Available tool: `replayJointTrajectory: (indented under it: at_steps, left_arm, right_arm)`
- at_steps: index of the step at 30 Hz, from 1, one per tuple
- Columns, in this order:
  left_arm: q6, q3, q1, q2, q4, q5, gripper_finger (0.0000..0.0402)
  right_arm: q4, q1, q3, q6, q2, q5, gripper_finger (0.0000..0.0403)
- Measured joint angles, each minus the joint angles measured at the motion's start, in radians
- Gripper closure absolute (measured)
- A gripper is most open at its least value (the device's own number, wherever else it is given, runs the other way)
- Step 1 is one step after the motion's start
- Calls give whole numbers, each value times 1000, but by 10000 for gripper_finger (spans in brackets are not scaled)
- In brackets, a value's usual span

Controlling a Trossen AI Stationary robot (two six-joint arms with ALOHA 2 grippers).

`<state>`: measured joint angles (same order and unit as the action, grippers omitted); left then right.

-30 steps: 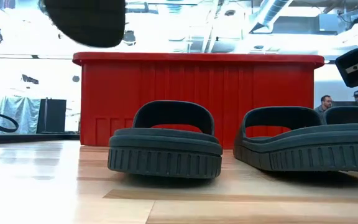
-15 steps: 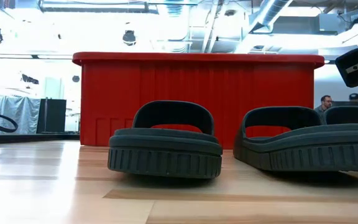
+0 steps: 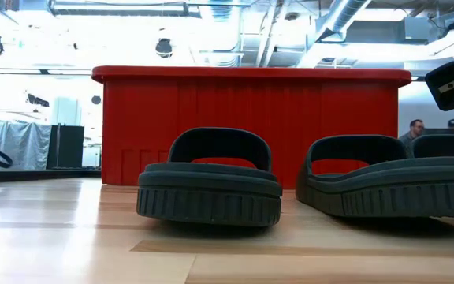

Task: Pick and place slides into bin
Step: Put the black slide into the red container

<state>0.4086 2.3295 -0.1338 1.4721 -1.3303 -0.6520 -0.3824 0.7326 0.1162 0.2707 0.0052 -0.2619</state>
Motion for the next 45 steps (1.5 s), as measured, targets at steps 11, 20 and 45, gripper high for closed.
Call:
replayJointTrajectory:
  at_steps: [11,20,45]
  left_arm:
    - [282,-10,575,68,64,569,401]
    - [318,-12,708,241,30,731,401]
    - [343,-295,647,395,17,694,401]
  right_arm:
    - [0,0,0,0,0,0,300]
    - [0,0,0,0,0,0,300]
    - [0,0,0,0,0,0,300]
